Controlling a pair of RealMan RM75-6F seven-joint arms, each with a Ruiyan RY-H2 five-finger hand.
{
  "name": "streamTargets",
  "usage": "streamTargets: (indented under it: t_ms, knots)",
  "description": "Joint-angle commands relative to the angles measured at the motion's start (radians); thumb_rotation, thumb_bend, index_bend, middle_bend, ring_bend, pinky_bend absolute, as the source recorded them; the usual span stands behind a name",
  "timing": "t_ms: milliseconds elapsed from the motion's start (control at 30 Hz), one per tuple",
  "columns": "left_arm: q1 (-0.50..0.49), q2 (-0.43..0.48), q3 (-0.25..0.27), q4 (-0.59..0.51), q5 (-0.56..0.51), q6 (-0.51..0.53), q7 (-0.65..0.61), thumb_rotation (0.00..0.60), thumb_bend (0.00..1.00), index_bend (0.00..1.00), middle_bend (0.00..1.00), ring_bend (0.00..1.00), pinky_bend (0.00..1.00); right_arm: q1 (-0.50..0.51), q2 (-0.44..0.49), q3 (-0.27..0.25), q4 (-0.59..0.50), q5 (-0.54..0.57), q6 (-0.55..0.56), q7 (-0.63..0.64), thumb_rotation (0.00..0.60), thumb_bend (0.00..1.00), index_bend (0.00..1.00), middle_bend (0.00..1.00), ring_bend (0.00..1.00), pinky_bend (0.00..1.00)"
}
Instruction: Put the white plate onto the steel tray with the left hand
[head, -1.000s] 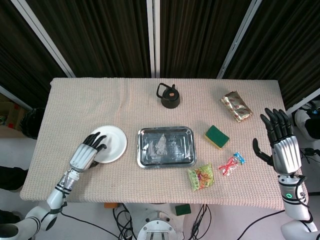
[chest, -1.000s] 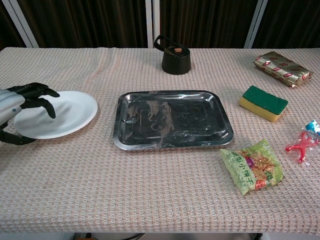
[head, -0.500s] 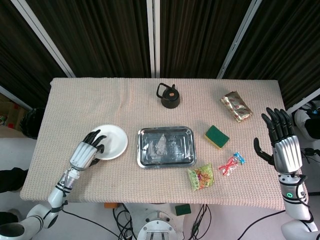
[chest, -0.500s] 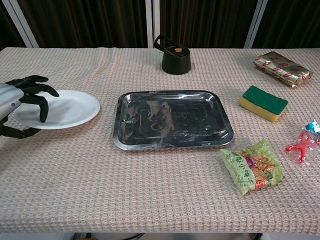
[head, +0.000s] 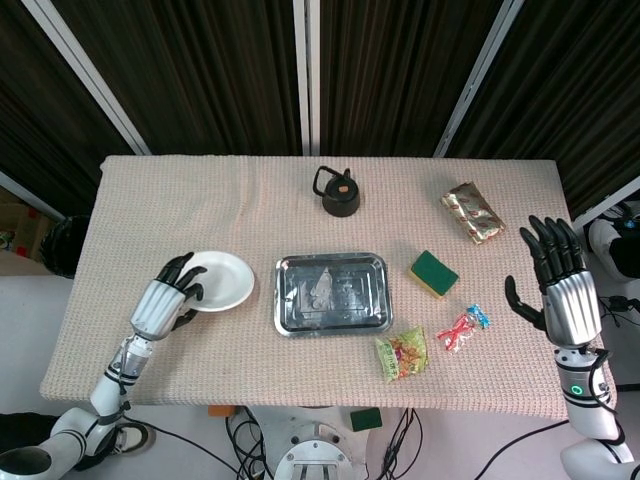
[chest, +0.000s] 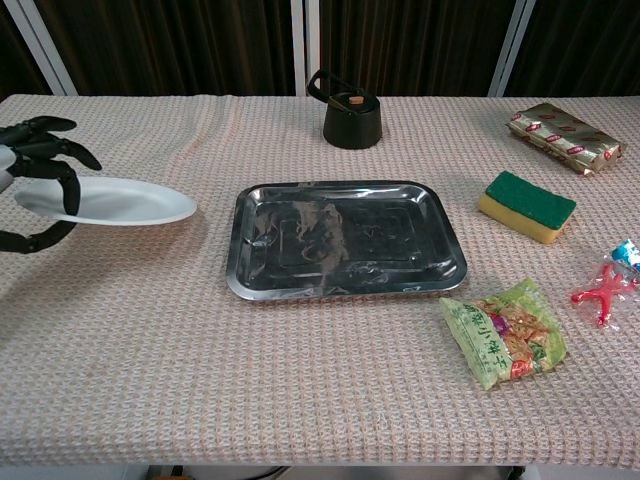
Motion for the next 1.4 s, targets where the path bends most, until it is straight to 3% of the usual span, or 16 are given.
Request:
streamTargets:
  t_ms: [33,400,633,833,1067,1400]
  knots:
    - [0.0,-0.005,-0.007,0.013,0.002,0.03,-0.023,0.6,0.39,0.78,0.29,0.07,0.16,0.001,0.0,0.0,0.0,-0.001,-0.001,-0.001,0.6,0.5,0.0,0.0,0.0,0.0]
    - [-0.032,-0.014,-0.025,0.013,0.018,0.117,-0.076,0.6,0.39,0.8,0.31,0.09,0.16,0.001,0.003,0.001,-0.006,-0.002,0.001,-0.007,0.6,0.5,0.0,0.0,0.0,0.0]
    - [-0.171,-0.019,-0.024,-0.097,0.099,0.108,-0.016,0.6,0.39,0.8,0.31,0.09,0.16,-0.001,0.003,0.005,-0.004,0.002,0.007,-0.008,0.6,0.5,0.0,0.0,0.0,0.0]
    - [-0.283,-0.065,-0.025,-0.145,0.14,0.024,0.034,0.6,0.4,0.81,0.31,0.09,0.16,-0.003,0.013,0.022,0.006,0.027,0.007,0.003,0.6,0.5,0.0,0.0,0.0,0.0]
    - [-0.37,-0.147,-0.004,-0.076,0.152,-0.103,0.019,0.6,0.4,0.82,0.31,0.09,0.16,-0.004,0.019,0.031,0.017,0.04,0.008,0.02,0.6,0.5,0.0,0.0,0.0,0.0]
    - [-0.415,-0.237,-0.015,0.066,0.113,-0.163,-0.057,0.6,0.4,0.83,0.31,0.09,0.16,-0.006,0.022,0.041,0.037,0.06,0.006,0.039,0.6,0.5,0.0,0.0,0.0,0.0]
